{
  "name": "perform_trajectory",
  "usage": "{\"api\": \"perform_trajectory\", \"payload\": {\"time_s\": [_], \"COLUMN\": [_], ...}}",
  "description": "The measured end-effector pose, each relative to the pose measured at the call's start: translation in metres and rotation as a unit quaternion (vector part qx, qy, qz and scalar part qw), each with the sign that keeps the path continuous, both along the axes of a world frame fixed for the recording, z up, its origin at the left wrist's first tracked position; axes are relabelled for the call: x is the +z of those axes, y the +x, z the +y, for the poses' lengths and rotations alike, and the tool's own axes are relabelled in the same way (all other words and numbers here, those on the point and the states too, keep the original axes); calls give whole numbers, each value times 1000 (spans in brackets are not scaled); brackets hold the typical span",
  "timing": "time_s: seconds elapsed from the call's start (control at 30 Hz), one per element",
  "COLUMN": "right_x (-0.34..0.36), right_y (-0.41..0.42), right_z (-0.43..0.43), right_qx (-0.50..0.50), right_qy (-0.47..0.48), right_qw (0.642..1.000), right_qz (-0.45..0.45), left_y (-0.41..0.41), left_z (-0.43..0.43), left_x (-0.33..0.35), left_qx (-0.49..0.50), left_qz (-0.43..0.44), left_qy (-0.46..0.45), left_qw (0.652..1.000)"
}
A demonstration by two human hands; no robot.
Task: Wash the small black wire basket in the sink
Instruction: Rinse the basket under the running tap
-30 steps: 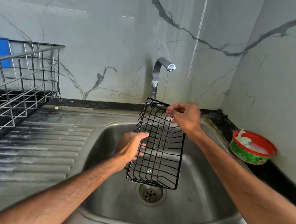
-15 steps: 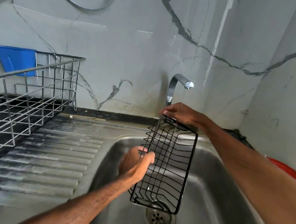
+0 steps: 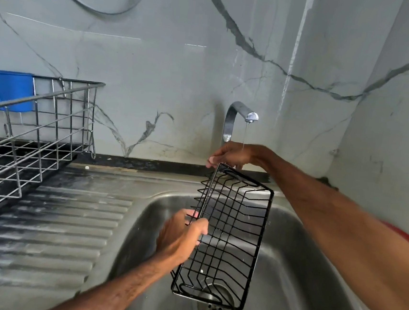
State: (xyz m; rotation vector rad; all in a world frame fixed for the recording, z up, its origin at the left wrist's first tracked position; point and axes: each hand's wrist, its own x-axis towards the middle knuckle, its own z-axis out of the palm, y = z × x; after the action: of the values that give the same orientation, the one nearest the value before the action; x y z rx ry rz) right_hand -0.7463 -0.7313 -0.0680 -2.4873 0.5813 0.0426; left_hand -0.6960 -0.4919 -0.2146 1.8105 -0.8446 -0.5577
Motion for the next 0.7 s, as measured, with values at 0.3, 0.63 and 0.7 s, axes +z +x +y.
{"api": "perform_trajectory", "payload": {"time_s": [0.3,0.63,0.7], "right_x": [-35,-30,-33], "right_y": [-39,-139,-144], "right_z": [7,65,78], "right_qx": [-154,-79,-115], "right_qy": [225,60,-8], "right_qw": [928,993,990], "right_qz": [-255,-68,-79], "left_y": [-2,-18,-20], "left_z": [5,15,17], "left_x": [5,24,25], "left_qx": [5,-9,-14], "left_qz": [-26,-80,-106], "left_qy": [-7,5,-1], "left_qw": [1000,997,994]}}
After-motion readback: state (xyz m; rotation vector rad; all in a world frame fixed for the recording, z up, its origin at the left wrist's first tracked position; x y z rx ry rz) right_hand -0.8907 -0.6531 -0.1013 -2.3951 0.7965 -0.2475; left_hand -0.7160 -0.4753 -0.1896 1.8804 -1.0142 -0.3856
